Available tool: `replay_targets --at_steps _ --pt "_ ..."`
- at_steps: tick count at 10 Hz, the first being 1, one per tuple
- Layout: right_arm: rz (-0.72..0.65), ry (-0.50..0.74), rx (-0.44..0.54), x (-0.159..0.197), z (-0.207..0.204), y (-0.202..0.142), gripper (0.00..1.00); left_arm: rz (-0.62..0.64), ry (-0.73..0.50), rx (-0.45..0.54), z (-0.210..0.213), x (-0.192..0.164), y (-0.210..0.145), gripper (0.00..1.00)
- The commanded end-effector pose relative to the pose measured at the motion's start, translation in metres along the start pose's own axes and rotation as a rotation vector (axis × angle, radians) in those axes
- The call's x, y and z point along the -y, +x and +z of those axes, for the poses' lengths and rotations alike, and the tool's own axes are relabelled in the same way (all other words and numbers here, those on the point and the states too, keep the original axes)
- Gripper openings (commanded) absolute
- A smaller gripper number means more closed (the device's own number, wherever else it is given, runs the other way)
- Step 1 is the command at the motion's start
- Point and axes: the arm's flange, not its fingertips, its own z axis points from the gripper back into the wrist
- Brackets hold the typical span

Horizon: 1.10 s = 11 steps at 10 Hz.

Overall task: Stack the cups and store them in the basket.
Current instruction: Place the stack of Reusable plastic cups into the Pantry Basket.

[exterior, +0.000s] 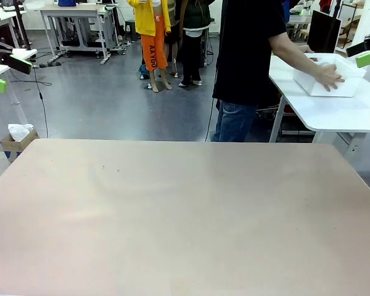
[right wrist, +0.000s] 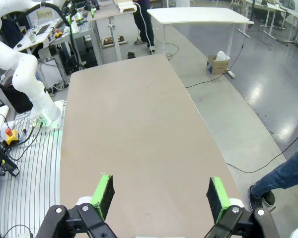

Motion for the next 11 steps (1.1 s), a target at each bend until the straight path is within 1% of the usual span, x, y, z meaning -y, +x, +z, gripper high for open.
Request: replay_targets --at_steps 1,11 --pt "-0.017 -0.013 -0.008 0.0006 0.0001 0.0039 1.0 0.011 -0.006 0.001 -0.0004 0.0011 0.0034 1.0" --pt "-0.017 -0.013 -0.008 0.0006 0.0001 0.0039 1.0 0.011 -0.006 0.001 -0.0004 0.0011 0.0034 1.0"
